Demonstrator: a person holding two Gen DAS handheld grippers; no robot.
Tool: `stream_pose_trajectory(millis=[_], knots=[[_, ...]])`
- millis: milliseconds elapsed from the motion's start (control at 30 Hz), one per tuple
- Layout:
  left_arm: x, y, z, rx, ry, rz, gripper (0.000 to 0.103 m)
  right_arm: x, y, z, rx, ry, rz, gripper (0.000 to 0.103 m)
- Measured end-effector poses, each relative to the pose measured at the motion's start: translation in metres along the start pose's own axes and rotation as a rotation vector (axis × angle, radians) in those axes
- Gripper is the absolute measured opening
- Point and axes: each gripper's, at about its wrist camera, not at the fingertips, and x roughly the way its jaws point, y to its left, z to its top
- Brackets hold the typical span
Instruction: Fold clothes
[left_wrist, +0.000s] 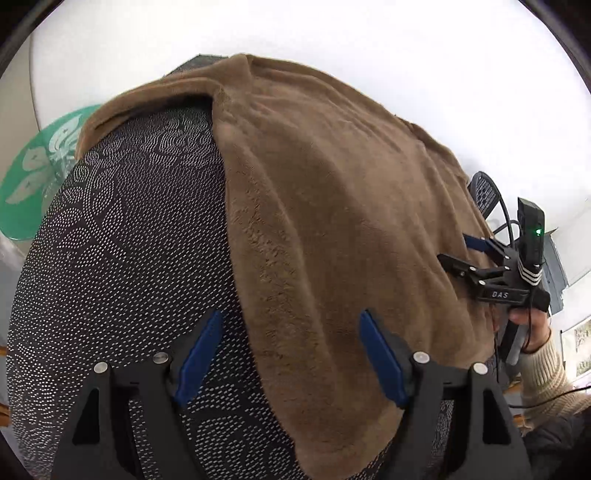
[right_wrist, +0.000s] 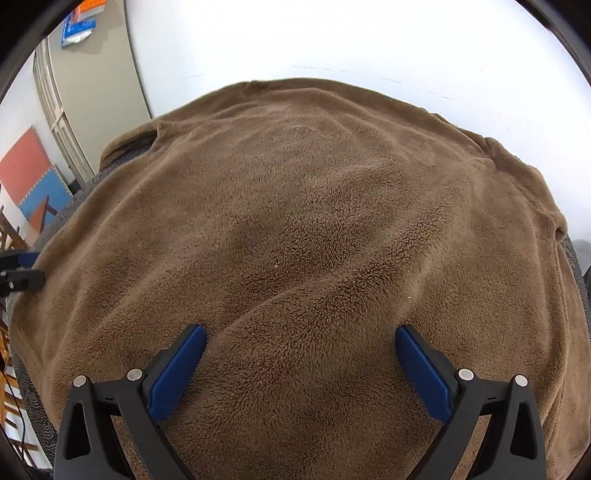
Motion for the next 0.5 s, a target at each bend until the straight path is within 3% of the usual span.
stream_pose_trajectory(millis=[167, 300, 500], knots=[[0.003, -0.013, -0.004, 0.028, 0.005, -0.053, 0.08, -0.056, -0.025, -0.022, 0.113, -0.216, 0.05, 0.103], [0.002, -0.015, -0.003, 0.02, 0.0, -0.063, 0.08, -0.118, -0.034, -0.072, 0.077, -0.37, -0.091, 0.103], [0.002, -0.011, 0.0, -0.024, -0.012, -0.093, 0.08, -0.169, -0.038, -0.138, -0.027, -0.348, -0.341, 0.103]])
